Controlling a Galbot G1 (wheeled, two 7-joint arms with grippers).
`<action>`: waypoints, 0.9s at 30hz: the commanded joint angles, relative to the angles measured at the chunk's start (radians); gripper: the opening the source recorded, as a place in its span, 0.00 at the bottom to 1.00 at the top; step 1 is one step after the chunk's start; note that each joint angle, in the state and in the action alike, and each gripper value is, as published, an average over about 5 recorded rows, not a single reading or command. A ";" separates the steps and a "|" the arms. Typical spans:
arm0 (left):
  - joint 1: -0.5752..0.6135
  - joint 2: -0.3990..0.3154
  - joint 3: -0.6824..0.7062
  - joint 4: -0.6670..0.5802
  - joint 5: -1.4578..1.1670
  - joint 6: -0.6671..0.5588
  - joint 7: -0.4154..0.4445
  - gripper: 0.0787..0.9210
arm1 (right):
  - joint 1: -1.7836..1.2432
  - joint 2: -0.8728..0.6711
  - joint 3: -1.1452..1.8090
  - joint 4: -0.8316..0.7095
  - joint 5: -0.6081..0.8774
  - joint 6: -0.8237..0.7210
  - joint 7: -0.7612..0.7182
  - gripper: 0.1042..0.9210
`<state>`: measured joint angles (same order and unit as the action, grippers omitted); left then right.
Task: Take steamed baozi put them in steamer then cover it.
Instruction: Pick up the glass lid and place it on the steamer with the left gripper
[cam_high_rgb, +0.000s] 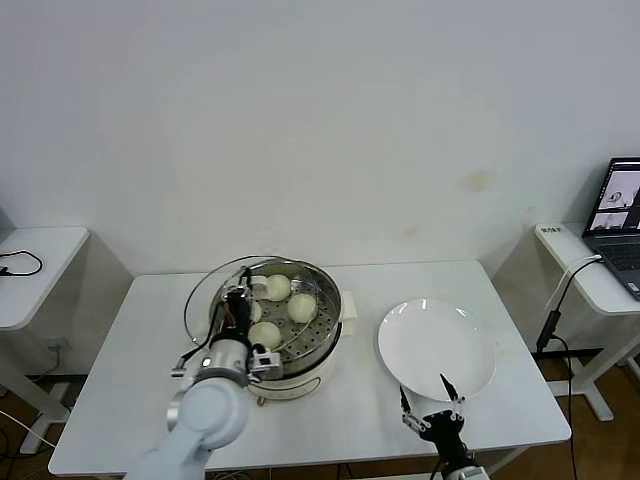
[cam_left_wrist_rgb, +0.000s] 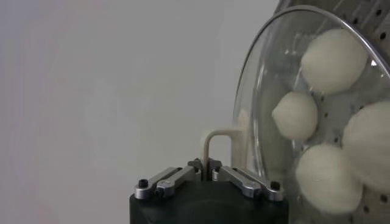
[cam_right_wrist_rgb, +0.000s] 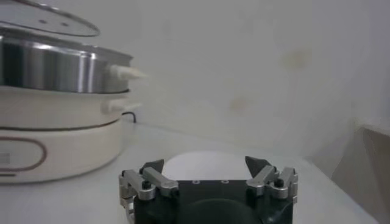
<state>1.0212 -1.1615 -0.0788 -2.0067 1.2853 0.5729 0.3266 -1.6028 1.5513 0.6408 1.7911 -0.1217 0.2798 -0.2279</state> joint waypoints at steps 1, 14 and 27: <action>-0.055 -0.080 0.069 0.065 0.109 0.016 0.032 0.06 | 0.002 0.006 -0.022 -0.014 -0.027 0.003 0.002 0.88; -0.049 -0.134 0.077 0.117 0.131 0.001 0.003 0.06 | -0.004 0.003 -0.023 -0.007 -0.024 0.003 0.003 0.88; -0.024 -0.135 0.056 0.122 0.131 -0.008 -0.006 0.06 | -0.007 0.000 -0.025 -0.007 -0.023 0.007 0.002 0.88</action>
<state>0.9929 -1.2838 -0.0216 -1.8958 1.4069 0.5652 0.3238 -1.6103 1.5523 0.6172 1.7852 -0.1432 0.2857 -0.2254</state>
